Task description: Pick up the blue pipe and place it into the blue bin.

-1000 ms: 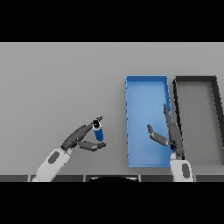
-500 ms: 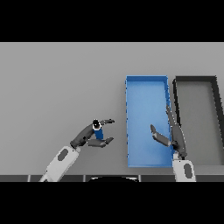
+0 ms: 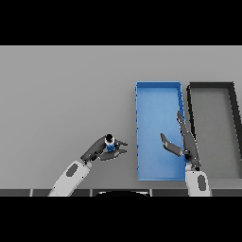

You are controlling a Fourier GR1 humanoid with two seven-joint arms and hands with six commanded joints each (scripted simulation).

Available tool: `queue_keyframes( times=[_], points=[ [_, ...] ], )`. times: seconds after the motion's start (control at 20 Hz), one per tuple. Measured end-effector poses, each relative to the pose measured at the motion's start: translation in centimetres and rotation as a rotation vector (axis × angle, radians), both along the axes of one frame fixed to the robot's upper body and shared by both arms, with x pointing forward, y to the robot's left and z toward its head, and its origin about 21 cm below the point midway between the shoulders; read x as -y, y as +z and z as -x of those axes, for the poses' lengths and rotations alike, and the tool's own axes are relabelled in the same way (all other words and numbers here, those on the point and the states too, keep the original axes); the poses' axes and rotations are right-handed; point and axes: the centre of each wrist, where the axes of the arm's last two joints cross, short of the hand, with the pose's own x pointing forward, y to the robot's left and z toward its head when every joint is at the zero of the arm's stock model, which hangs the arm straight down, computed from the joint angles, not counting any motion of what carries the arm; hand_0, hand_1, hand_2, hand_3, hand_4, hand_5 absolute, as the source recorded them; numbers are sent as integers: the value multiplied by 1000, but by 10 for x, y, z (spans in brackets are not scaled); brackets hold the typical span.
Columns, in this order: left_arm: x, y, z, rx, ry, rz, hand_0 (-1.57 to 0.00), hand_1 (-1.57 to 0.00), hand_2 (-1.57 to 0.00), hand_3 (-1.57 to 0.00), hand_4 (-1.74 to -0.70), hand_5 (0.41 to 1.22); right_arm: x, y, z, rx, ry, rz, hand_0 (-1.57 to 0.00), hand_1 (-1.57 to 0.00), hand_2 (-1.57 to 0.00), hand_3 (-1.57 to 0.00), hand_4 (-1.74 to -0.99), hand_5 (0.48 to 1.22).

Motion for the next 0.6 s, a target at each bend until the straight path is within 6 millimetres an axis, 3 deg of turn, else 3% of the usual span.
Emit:
queue_keyframes(
  times=[0.1, 0.6],
  points=[
    [5, 4, 1, 24, 11, 24, -1467, -1483, -1495, -1492, -1478, 1188, -3, -2, 0, -5, 2, 1, 1, 1, 1, 1, -1219, 628],
    [28, 72, -12, 176, -83, 140, -1560, -1562, -1563, -1563, -1466, 1217, -1, -2, 2, -4, -12, 35, 1, 1, 1, 1, -1170, 644]
  ],
)
